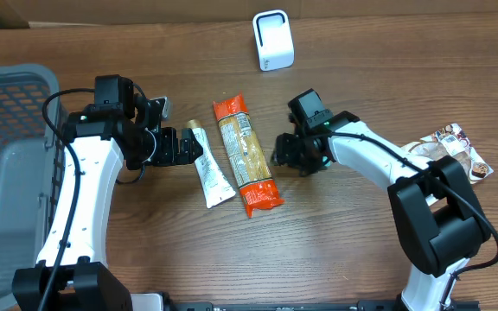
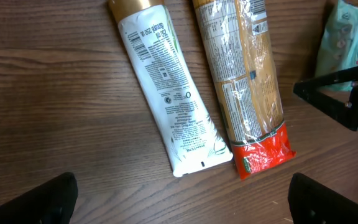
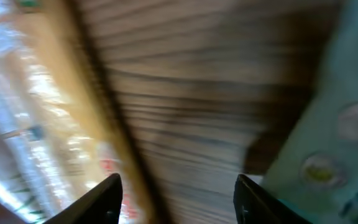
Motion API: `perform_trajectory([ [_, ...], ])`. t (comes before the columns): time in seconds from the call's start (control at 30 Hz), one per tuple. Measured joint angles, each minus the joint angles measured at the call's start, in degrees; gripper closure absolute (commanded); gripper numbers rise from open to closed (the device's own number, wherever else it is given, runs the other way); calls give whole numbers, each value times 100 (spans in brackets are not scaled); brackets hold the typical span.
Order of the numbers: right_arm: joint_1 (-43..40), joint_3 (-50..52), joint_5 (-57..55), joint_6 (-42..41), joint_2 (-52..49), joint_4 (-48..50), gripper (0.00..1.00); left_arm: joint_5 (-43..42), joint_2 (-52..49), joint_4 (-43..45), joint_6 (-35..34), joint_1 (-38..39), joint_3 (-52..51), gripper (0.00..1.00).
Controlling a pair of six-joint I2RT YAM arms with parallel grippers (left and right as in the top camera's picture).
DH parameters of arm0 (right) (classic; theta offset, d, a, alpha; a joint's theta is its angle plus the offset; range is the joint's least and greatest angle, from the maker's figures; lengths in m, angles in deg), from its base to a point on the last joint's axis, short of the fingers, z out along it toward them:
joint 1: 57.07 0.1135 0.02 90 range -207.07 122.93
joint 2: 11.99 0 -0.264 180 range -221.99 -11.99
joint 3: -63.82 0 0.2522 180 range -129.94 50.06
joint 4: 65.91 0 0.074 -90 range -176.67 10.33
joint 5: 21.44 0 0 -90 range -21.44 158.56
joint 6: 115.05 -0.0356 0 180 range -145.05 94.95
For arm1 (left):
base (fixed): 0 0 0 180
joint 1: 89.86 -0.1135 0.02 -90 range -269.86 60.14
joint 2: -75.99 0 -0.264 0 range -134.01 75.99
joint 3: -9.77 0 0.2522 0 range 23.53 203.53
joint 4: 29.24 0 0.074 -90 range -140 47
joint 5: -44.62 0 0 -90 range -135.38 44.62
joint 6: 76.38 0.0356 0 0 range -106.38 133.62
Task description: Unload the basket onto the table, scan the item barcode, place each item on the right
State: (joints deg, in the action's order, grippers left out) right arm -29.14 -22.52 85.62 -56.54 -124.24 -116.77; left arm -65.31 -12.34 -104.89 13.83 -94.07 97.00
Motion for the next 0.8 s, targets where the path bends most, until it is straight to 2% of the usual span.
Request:
perform_trajectory([
  [0.23, -761, -39, -315, 330, 0, -586, 36, 0, 0, 2, 0, 0, 0, 1],
  [0.33, -1327, -313, -243, 1043, -2, -935, 34, 0, 0, -2, 0, 0, 0, 0],
  [0.43, -1552, -636, 103, 1521, 0, -1366, 33, 0, 0, 2, 0, 0, 0, 0],
  [0.5, -1681, -896, 376, 1840, 0, -1652, 29, 0, 0, 0, 0, 0, 0, 0],
  [0.53, -1729, -1005, 468, 1956, 2, -1740, 23, 2, 0, 2, 2, 0, 0, 0],
  [0.6, -1880, -1217, 616, 2210, 55, -1792, 14, 2, 0, 2, 0, 0, 0, 0],
  [0.8, -2470, -1399, 798, 2647, 160, -1257, 14, 2, 0, 2, 2, 0, 0, 0],
])
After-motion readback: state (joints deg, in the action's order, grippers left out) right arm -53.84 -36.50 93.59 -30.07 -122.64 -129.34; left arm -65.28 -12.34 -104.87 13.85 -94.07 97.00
